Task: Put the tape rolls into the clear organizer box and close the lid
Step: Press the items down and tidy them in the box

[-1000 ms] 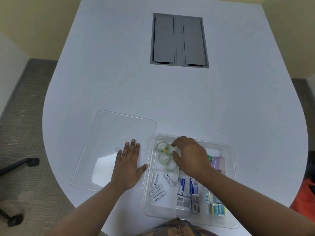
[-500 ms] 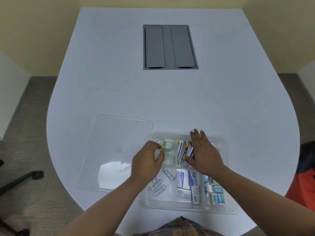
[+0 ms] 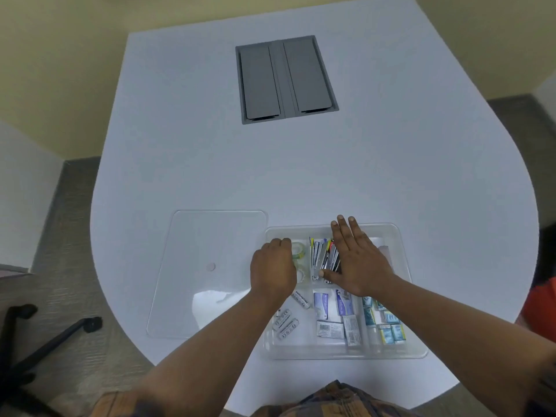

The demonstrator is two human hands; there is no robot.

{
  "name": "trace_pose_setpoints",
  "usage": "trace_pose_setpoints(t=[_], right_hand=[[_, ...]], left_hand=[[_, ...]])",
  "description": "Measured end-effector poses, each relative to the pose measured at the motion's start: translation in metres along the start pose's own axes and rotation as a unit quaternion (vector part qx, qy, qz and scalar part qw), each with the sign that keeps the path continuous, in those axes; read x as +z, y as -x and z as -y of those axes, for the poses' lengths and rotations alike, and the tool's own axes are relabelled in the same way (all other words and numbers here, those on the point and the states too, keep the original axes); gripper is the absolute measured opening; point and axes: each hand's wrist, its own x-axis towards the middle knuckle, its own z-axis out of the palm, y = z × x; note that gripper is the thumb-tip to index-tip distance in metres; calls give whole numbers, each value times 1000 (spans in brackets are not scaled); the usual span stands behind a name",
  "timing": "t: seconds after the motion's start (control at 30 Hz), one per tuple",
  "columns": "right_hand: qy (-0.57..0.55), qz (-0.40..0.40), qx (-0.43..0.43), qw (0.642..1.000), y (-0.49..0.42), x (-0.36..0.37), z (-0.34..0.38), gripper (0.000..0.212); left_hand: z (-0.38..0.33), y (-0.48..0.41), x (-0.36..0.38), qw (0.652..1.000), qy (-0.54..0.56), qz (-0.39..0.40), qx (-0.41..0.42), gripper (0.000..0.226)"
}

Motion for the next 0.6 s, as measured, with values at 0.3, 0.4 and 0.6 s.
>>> trace_pose_setpoints(t=[0.3, 0.4, 0.6], right_hand=[[-14, 29, -2, 999, -4, 1, -4, 107], [-12, 34, -3, 999, -5, 1, -4, 107], [-13, 37, -3, 999, -4, -1, -4, 107]], left_hand=[[-1, -3, 2, 999, -27, 16, -41, 31], [3, -2, 4, 998, 36, 32, -34, 33], [7, 0, 8, 996, 57, 62, -19, 50]])
